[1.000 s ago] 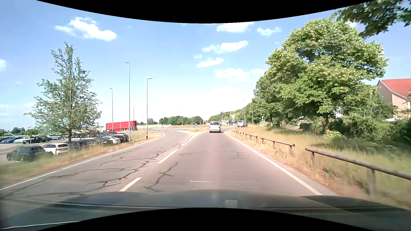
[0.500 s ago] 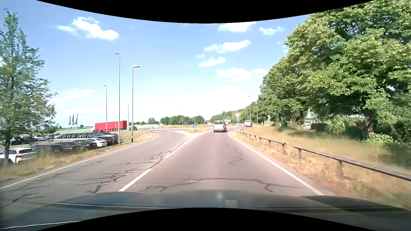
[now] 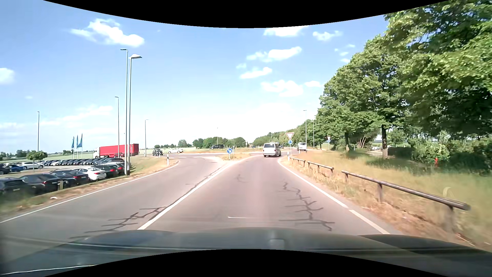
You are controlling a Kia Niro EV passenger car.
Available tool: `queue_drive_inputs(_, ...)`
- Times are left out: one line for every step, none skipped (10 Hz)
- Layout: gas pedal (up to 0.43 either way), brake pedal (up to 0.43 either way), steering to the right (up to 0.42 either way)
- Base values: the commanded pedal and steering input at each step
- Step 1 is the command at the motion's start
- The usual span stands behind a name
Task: Follow the waypoints while adhering to traffic rules and regulations
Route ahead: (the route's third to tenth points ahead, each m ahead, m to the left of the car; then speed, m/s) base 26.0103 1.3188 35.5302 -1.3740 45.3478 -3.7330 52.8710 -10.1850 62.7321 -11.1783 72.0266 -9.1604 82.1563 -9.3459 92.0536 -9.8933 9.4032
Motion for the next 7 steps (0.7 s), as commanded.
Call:
queue_drive_inputs(0.000,0.220,-0.006)
queue_drive_inputs(0.000,0.220,-0.007)
queue_drive_inputs(0.000,0.220,-0.006)
queue_drive_inputs(0.000,0.220,-0.006)
queue_drive_inputs(0.000,0.220,-0.006)
queue_drive_inputs(0.000,0.220,-0.006)
queue_drive_inputs(0.000,0.220,-0.006)
